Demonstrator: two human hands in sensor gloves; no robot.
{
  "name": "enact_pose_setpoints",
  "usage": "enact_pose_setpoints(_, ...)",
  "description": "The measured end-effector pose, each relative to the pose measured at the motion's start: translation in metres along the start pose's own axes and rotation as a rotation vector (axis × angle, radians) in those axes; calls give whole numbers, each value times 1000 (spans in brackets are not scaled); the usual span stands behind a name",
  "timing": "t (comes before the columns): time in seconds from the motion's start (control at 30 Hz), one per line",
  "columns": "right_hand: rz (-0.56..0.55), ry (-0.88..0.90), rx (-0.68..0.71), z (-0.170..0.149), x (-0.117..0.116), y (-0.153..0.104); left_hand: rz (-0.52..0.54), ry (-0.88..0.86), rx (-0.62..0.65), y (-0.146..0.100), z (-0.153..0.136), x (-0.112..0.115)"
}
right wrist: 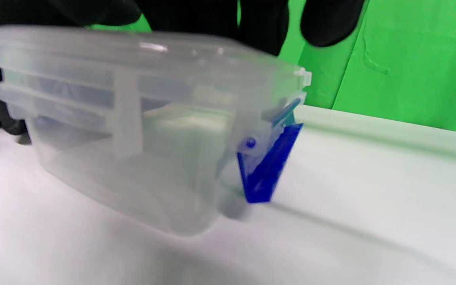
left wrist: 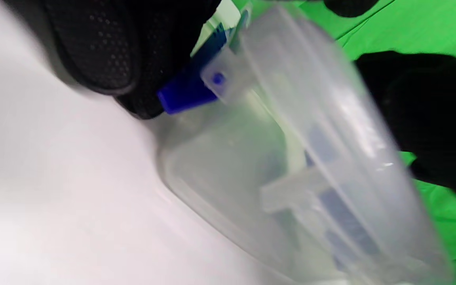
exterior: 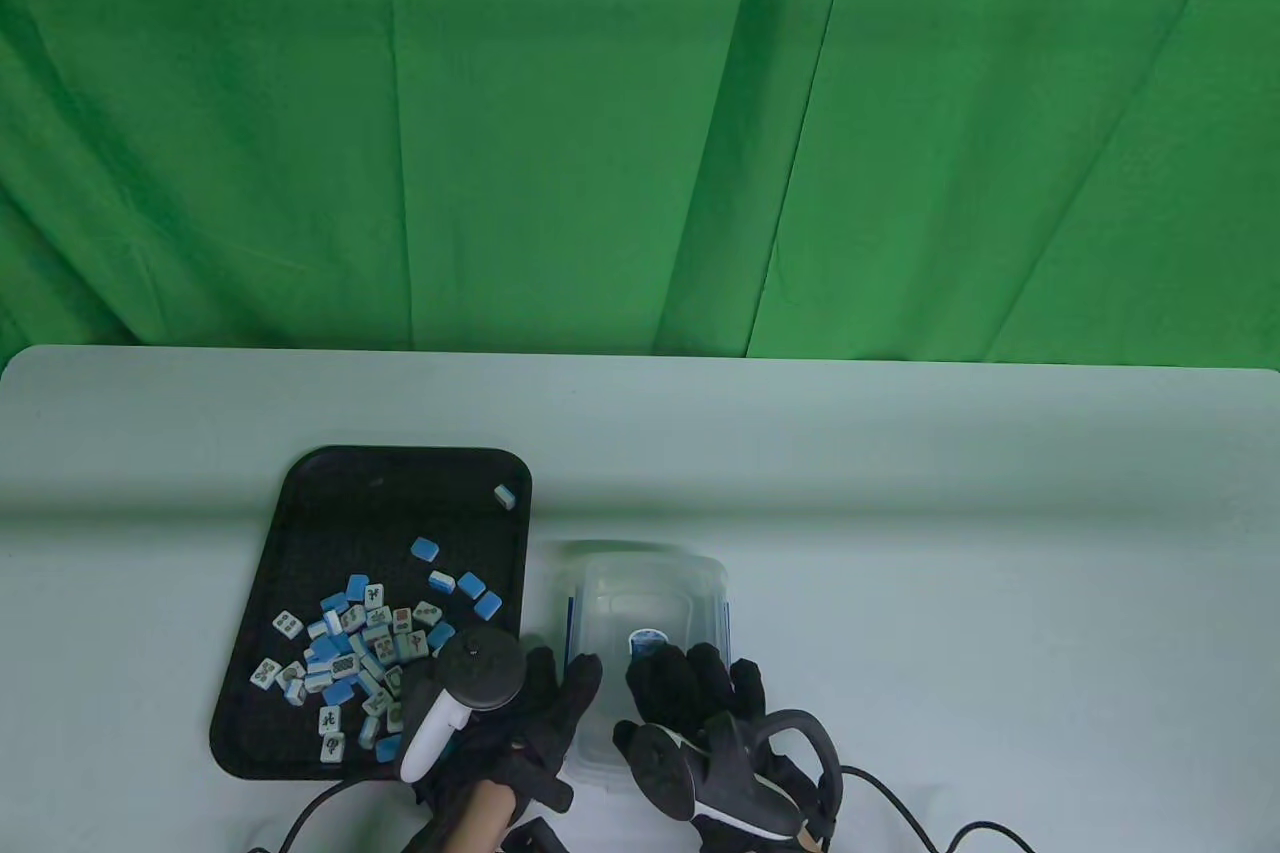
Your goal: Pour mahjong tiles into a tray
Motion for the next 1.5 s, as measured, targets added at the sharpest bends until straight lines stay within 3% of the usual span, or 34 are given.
enact_pose_setpoints(0.17, 9, -24, -3, 3, 0, 0, -5, 1, -8, 3, -1, 2)
enact_pose_setpoints(0.47, 10, -27, -5, 4, -1, 1, 8, -213, -32, 4, -20, -4)
enact_pose_setpoints(0.7, 10, -30, -5, 5, -1, 1, 51, -105, -60, 4, -15, -5)
enact_pose_setpoints(1.2, 8, -35, -7, 6, -1, 1, 199, 45, -50, -11, -12, -27)
enact_pose_setpoints(1.5, 21, -40, -6, 7, -2, 1, 247, 321, 2, -14, 14, -20)
Point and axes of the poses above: the tracker on the back of each hand, its own z axis roughly to the thumb side, its own y axis roughly from the wrist to the fingertips, x = y × z, the point moved 1 cm from there along y, roughly from the wrist to the fingertips, and after that the axes turned 10 degrees about x, right-handed, at the moved point
